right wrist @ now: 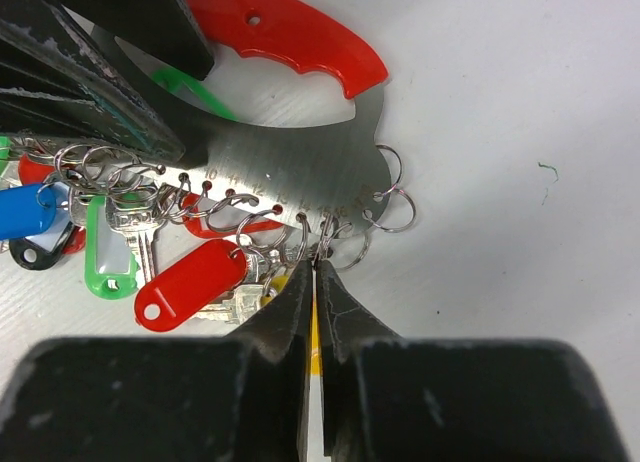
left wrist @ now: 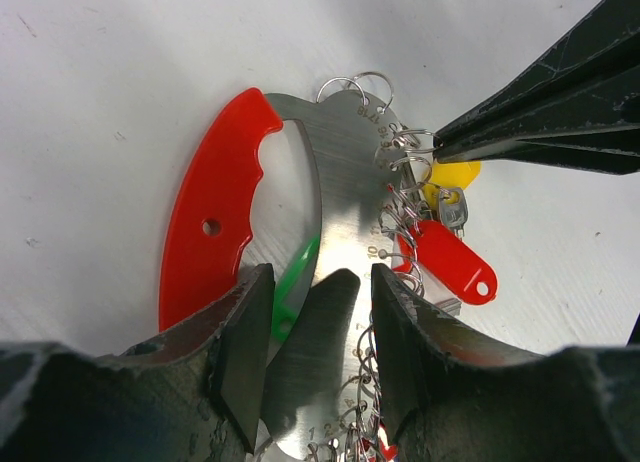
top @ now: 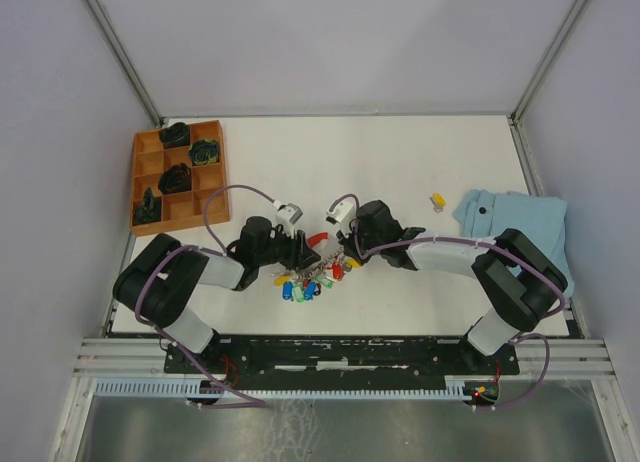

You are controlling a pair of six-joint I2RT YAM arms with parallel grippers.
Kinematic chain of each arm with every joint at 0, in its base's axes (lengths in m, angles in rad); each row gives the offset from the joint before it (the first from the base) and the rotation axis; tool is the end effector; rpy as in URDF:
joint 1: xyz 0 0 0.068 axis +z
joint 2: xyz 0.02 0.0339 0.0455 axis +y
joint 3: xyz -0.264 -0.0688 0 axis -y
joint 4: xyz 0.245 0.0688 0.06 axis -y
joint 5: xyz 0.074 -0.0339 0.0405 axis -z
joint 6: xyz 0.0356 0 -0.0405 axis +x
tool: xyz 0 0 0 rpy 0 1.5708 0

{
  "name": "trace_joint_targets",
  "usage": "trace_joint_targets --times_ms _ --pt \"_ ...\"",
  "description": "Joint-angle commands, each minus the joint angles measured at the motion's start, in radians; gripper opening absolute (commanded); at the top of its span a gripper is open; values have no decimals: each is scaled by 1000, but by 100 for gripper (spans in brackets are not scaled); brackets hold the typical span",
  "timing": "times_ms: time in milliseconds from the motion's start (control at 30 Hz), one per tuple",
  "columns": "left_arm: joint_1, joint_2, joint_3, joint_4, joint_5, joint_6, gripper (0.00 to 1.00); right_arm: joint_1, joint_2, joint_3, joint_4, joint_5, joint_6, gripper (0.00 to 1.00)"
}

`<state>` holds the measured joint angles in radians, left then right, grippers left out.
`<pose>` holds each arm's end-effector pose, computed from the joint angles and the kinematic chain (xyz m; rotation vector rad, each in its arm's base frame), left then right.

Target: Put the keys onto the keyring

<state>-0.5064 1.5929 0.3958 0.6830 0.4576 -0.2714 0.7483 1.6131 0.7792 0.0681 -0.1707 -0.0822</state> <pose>0.2227 -0.1415 0.1192 0.5417 2.0988 -0.9382 0.2296 0.2214 0.1605 -1.0405 2.1449 0.5242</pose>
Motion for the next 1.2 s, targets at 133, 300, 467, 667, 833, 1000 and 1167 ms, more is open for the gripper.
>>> trace_joint_targets --times_ms 133,300,467,667,833,1000,1167 --pt "-5 23 19 -24 25 39 50 2 25 52 36 40 11 10" --pt "-6 27 23 -26 30 38 50 2 40 60 53 47 17 14" --pt "-6 31 23 -25 34 38 50 3 58 72 64 28 15 16" --pt "-7 35 26 -25 38 37 50 2 64 81 63 21 16 9" --pt "-8 22 22 -23 45 47 50 2 25 77 36 14 -2 1" --pt "-6 -61 -26 57 50 60 50 1 -44 78 -1 -12 -45 1" --pt "-7 -141 -53 152 57 55 51 -8 -116 93 -40 -78 -92 1"
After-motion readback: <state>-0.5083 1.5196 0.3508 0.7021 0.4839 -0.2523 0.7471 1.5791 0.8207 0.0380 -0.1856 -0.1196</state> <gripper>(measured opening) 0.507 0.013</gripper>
